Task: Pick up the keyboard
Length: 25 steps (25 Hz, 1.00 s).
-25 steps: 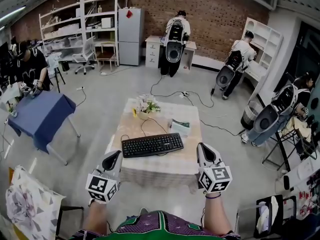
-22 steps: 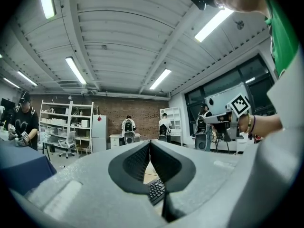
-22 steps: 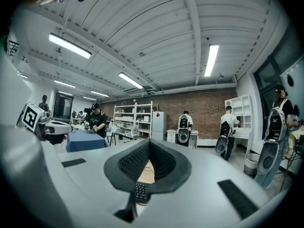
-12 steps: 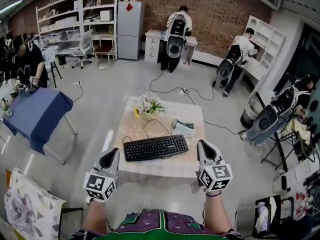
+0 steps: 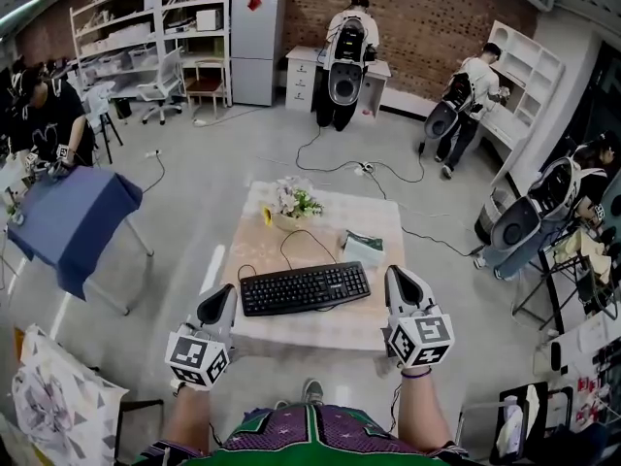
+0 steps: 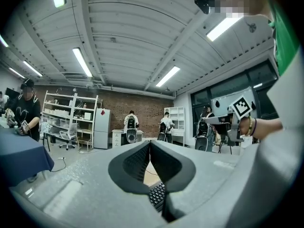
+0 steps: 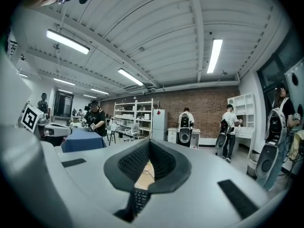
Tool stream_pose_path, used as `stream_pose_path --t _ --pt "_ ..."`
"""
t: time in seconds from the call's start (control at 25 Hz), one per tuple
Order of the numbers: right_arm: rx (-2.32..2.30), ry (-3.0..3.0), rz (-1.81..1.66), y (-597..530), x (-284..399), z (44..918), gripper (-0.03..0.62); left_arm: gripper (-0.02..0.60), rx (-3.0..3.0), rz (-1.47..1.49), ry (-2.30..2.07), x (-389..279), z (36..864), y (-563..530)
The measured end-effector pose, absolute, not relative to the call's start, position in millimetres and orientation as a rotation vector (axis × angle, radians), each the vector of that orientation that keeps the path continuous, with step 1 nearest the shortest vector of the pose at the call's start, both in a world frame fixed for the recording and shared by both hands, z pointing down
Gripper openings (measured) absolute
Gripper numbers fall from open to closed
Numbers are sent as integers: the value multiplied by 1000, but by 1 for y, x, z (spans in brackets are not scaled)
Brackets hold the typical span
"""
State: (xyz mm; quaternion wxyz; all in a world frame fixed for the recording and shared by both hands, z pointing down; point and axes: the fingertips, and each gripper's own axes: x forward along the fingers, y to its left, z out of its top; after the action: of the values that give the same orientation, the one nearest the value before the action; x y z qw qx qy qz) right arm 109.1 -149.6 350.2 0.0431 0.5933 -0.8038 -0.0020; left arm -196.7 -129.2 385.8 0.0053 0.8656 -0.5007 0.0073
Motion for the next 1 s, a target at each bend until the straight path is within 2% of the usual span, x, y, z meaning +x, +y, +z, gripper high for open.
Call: stream_pose_path --t 1.0 --pt "1770 -2569 24 -258 194 366 2 18 2676 73 -1632 -109 374 -226"
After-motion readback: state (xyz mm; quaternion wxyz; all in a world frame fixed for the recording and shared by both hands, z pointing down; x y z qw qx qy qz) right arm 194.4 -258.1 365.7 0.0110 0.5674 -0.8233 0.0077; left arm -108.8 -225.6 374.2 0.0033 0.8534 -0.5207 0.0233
